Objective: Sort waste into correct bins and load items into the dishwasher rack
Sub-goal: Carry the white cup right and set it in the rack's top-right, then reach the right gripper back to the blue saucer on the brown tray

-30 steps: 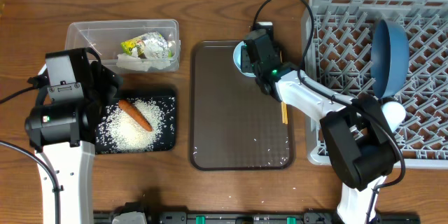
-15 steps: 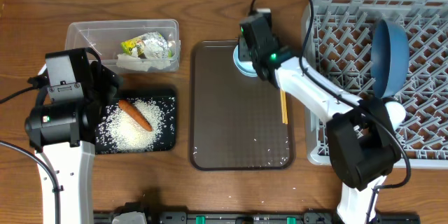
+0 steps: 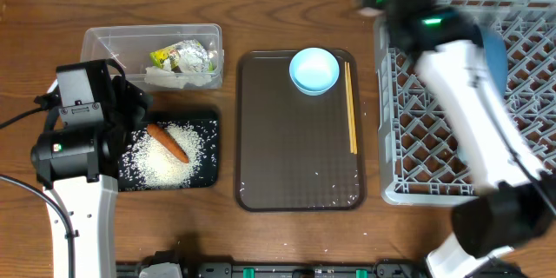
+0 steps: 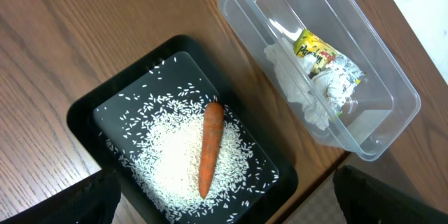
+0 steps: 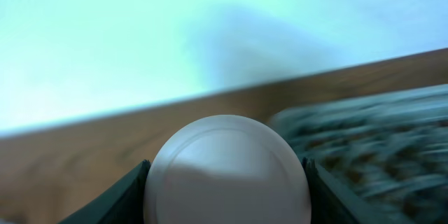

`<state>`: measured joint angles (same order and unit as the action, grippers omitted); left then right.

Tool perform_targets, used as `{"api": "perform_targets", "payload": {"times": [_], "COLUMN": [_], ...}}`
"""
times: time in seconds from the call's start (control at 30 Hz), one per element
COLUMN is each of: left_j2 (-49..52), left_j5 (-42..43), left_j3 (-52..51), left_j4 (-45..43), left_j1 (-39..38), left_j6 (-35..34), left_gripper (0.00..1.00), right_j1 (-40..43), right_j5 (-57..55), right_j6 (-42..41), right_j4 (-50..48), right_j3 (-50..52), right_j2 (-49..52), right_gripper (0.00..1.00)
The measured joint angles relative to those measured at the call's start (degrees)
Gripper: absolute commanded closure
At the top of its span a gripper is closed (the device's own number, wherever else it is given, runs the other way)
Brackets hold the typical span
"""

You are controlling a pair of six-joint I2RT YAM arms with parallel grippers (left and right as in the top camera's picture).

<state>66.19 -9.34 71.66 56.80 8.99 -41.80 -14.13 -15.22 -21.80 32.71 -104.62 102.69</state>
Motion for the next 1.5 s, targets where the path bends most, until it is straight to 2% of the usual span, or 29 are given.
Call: {"api": "perform_targets", "payload": {"times": [0.37,0.67,0.87,1.17,1.23,1.33,1.5], "left_j2": [0.0,0.0,0.0,0.0,0.0,0.0,0.0], "left_j5": [0.0,0.0,0.0,0.0,0.0,0.0,0.0], "left_j3": [0.0,0.0,0.0,0.0,0.0,0.0,0.0], "left_j4": [0.0,0.0,0.0,0.0,0.0,0.0,0.0], "left_j1": [0.0,0.0,0.0,0.0,0.0,0.0,0.0], "left_j6": [0.0,0.0,0.0,0.0,0.0,0.0,0.0], "left_gripper": [0.01,0.01,0.01,0.01,0.01,0.01,0.01], "right_j1": [25.5,38.0,41.4,41.7,41.7,41.7,41.7], "right_j5": [-0.4,-0.9,-0.9,-0.6,-0.6,-0.6,-0.6], "right_j6": [2.1,5.2,5.8,5.9,5.9,5.9,6.1], "right_j4": [8.3,15.6,18.0,20.6,20.9,21.5,22.1], "right_j3": [-2.4,-2.3,-1.8,-1.0,-1.0,-1.0,-1.0], "right_j2": [-10.9,-8.7,-2.3,8.5,9.8,10.9,11.2], "right_gripper": [0.57,0.56,0.57,0.56,0.51,0.39,0.33]}}
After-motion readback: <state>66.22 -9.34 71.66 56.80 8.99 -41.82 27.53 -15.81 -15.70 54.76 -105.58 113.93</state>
